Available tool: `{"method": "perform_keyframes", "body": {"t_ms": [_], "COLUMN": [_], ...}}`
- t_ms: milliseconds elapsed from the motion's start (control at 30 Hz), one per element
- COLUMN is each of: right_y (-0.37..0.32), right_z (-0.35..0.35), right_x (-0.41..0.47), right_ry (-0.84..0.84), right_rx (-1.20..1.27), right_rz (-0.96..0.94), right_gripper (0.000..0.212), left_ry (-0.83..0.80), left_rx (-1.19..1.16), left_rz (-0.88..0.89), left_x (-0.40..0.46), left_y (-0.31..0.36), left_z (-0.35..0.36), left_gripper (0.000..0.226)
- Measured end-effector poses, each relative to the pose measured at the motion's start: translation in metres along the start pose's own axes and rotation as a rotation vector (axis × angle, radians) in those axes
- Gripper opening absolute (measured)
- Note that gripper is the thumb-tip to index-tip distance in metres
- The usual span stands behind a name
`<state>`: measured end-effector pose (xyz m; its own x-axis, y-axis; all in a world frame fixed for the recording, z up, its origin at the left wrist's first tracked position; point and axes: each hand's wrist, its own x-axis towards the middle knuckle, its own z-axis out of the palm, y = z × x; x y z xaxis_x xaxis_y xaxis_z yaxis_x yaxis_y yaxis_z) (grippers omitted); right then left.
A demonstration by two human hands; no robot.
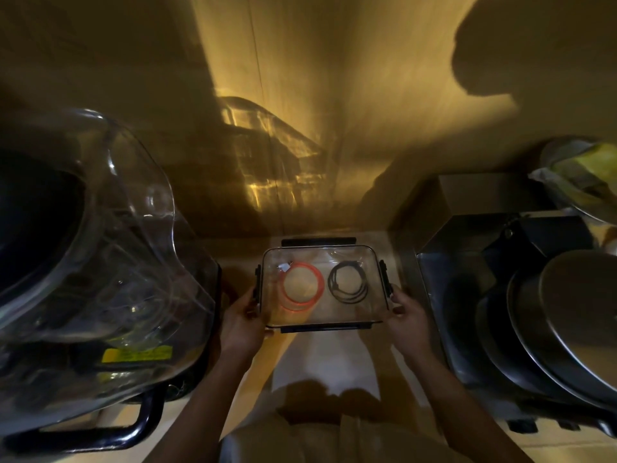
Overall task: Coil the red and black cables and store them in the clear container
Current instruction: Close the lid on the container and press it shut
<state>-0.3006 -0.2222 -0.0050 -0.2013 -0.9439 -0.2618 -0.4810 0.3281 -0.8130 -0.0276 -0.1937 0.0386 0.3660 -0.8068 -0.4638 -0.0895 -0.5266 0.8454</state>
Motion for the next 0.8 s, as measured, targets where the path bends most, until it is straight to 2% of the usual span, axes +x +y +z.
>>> {"method": "perform_keyframes", "body": {"t_ms": [133, 300, 467, 600, 800], "right_y": [0.008, 0.018, 0.008, -0.002, 0.004], "right_z": [0.003, 0.007, 0.003, -0.002, 0.001], "right_x": [0.006, 0.009, 0.009, 0.011, 0.01], "right_ry": [-0.001, -0.027, 0.0, -0.013, -0.03], "right_rx": [-0.002, 0.042, 0.093, 0.103, 0.108], "right_rz": [0.048, 0.074, 0.051, 0.024, 0.061], "right_gripper": [0.049, 0.051, 0.048, 0.037, 0.037], "left_ry": [0.064, 0.05, 0.058, 0.037, 0.025], "left_rx": [0.088, 0.052, 0.041, -0.029, -0.021], "left_rz": [-0.018, -0.039, -0.001, -0.026, -0.028], "left_x": [0.005, 0.01, 0.013, 0.016, 0.018], "left_y": [-0.001, 0.0, -0.004, -0.006, -0.007], "left_z": [0.001, 0.0, 0.001, 0.002, 0.003], "left_gripper": [0.047, 0.044, 0.046, 0.046, 0.042]}}
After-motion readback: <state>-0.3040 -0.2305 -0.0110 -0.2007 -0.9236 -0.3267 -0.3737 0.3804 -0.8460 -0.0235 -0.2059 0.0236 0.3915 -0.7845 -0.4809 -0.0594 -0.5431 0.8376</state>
